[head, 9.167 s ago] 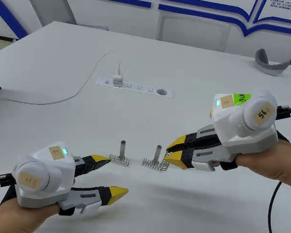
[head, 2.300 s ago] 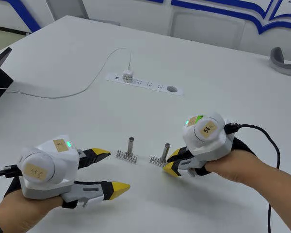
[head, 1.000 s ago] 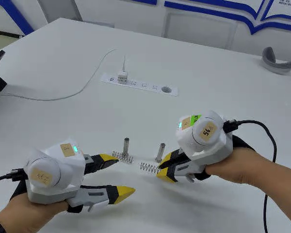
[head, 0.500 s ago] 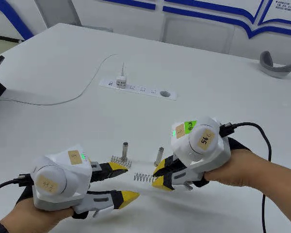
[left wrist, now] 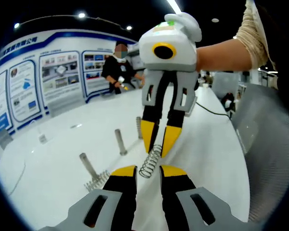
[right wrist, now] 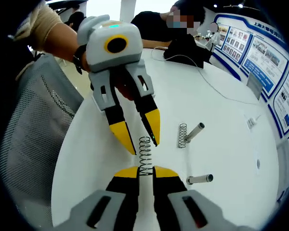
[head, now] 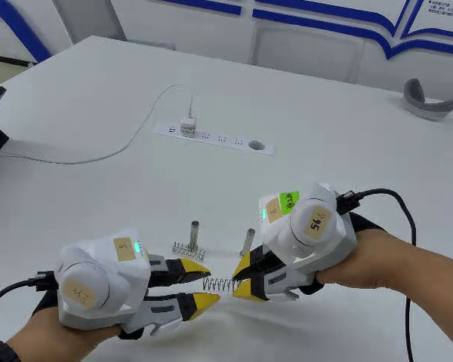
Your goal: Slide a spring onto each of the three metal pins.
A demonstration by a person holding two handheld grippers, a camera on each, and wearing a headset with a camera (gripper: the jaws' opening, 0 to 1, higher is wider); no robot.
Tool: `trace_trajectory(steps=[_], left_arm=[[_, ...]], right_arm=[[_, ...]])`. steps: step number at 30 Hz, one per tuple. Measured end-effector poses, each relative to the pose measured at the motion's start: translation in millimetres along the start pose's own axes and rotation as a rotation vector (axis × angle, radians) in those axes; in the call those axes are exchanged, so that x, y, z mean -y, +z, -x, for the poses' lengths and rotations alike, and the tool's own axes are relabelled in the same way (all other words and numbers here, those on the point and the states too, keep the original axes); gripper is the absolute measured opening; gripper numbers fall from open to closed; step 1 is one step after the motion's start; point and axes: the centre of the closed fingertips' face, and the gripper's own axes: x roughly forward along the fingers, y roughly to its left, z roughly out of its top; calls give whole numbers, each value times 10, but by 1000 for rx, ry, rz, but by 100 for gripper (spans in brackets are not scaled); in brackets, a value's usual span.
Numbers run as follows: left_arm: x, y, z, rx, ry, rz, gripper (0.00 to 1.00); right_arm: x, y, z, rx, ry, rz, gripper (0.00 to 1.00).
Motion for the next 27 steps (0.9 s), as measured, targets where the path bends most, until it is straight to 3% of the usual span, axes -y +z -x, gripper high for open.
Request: trace_trajectory(steps=[14,27], left_arm=[[22,-15,8,-8,-7,-27,13],[35,-28,2,-14,-14,-33,12]], right_arm=[[-17,39,58,0,16,21,11],[-29,272,197,60,21,8,11]])
